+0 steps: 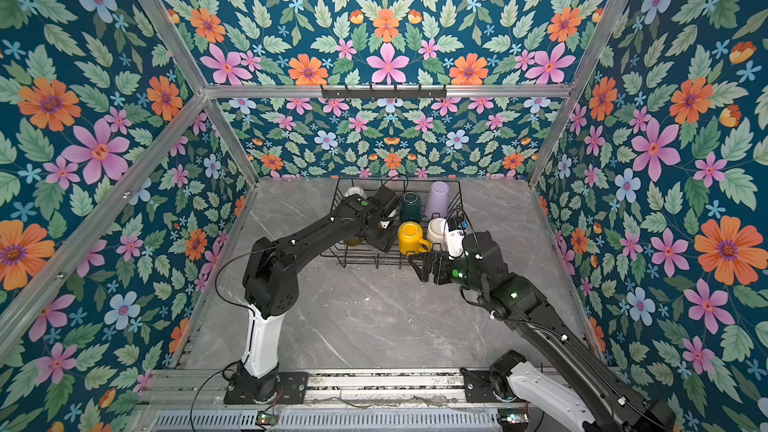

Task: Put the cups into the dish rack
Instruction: 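Lower the clear cup upside down beside the olive cup with the left gripper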

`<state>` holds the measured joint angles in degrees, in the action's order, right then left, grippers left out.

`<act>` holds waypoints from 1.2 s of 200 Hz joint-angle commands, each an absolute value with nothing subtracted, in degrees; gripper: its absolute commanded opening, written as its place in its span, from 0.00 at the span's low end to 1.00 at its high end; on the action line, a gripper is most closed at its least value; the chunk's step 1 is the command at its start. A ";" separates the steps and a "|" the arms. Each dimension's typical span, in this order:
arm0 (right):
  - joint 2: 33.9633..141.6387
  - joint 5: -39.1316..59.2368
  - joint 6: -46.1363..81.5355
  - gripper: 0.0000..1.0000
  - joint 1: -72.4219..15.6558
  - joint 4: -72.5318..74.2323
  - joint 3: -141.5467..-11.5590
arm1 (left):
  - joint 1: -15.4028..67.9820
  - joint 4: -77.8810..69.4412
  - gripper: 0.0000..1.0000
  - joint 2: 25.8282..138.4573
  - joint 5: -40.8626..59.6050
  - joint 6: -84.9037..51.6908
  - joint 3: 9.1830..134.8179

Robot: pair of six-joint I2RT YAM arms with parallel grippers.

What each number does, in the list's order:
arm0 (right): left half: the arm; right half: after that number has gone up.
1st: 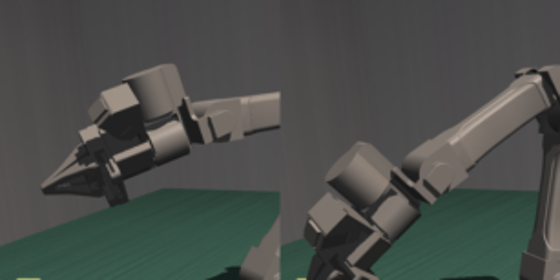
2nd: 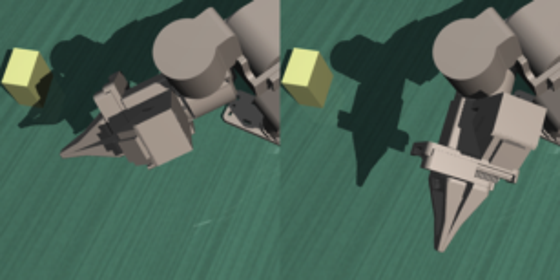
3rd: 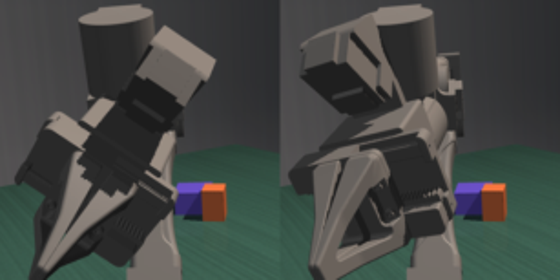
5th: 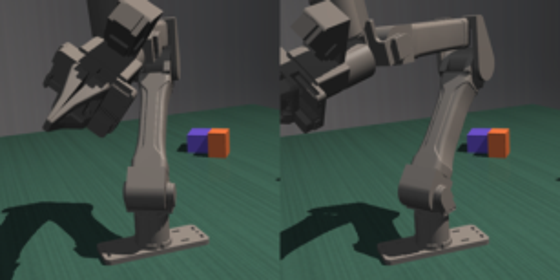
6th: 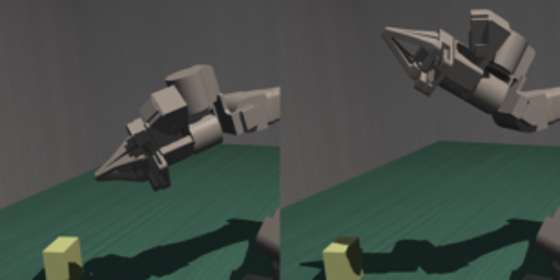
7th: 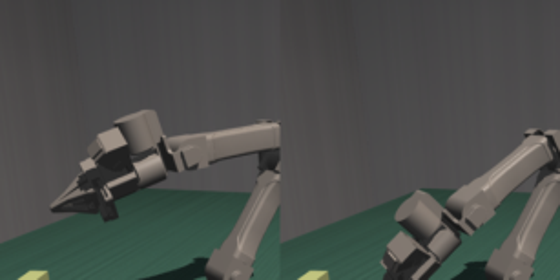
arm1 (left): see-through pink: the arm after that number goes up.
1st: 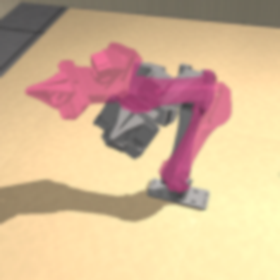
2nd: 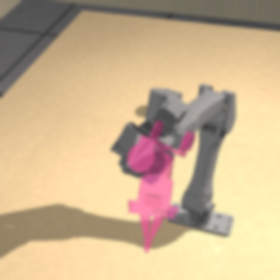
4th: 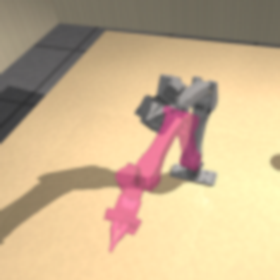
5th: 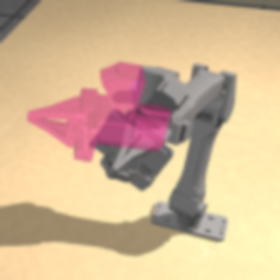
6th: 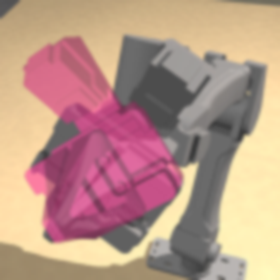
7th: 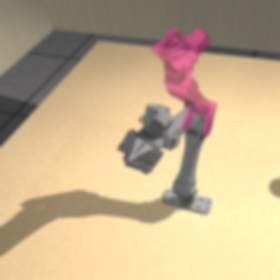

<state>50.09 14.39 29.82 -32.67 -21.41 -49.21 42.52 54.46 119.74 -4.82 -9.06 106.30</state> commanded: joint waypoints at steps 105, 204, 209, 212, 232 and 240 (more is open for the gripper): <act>50.01 14.06 29.53 0.99 -32.47 -19.93 -48.52 | 41.31 53.80 0.23 124.51 -4.82 -9.75 107.57; 49.75 14.14 29.53 0.99 -32.37 -19.95 -48.16 | 41.02 53.35 0.83 125.50 -5.19 -10.10 108.08; 49.75 14.15 29.53 0.99 -32.37 -19.93 -48.16 | 40.98 53.29 0.84 125.43 -5.14 -10.03 108.07; 49.75 14.15 29.53 0.99 -32.30 -19.93 -48.16 | 41.00 53.34 0.85 125.46 -5.17 -10.10 108.05; 49.66 14.15 29.53 0.99 -32.32 -20.03 -48.16 | 40.96 53.35 0.89 125.34 -5.19 -10.28 108.00; 49.66 14.15 29.54 0.99 -32.34 -20.02 -48.17 | 40.96 53.20 0.91 125.28 -5.19 -10.28 107.88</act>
<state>49.91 14.39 29.80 -32.38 -21.12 -48.29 40.99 53.25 125.51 -4.75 -10.15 107.92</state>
